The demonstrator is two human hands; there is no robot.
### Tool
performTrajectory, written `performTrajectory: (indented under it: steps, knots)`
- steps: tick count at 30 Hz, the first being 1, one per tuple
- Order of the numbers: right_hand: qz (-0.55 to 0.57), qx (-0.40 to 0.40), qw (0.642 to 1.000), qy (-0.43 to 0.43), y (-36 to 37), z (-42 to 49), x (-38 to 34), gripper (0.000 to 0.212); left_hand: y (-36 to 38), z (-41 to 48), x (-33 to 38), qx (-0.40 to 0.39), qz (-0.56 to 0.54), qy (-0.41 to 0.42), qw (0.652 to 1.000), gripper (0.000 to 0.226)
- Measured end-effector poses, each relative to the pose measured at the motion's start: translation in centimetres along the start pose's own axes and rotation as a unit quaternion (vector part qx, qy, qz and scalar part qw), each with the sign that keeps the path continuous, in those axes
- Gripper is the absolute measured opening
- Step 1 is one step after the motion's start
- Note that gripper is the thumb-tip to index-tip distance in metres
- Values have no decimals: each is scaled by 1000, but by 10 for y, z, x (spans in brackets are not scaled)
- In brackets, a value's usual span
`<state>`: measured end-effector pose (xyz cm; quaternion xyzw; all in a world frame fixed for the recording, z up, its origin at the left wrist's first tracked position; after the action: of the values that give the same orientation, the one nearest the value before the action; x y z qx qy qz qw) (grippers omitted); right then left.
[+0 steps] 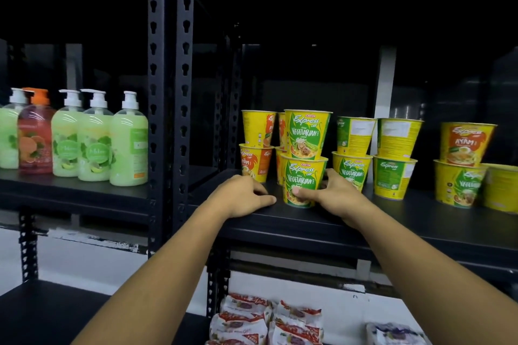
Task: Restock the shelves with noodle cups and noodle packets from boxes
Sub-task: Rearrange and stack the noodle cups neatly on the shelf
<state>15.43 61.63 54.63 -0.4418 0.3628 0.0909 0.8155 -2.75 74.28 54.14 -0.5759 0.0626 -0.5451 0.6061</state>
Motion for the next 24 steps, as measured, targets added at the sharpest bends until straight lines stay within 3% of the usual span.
performTrajectory:
  steps: [2, 5, 11, 18, 24]
  knots:
    - [7, -10, 1000, -1, -10, -8, 7, 91, 1, -3, 4, -4, -15, 17, 1000, 41]
    - [13, -15, 1000, -3, -31, -25, 19, 79, 3, -8, 14, -21, -23, 35, 999, 41]
    - [-3, 10, 1000, 8, -83, -57, 55, 93, 25, -10, 37, -118, -10, 44, 992, 57]
    - [-34, 43, 998, 42, -143, -87, 100, 89, 96, 2, 124, -170, 3, 141, 975, 58]
    - [-67, 87, 991, 71, -204, -111, 143, 59, 163, 12, 218, -211, -11, 193, 958, 55]
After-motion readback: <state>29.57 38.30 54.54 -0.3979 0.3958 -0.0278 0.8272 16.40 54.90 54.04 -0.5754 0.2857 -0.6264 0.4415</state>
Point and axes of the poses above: each hand's wrist, its own z-axis towards the middle knuckle, its own y-axis out of the palm, x = y × z, the point moved 10 cm from there along z, towards the middle knuckle, and after that the axes turned 14 degrees about -z, right-handed, at the moved point
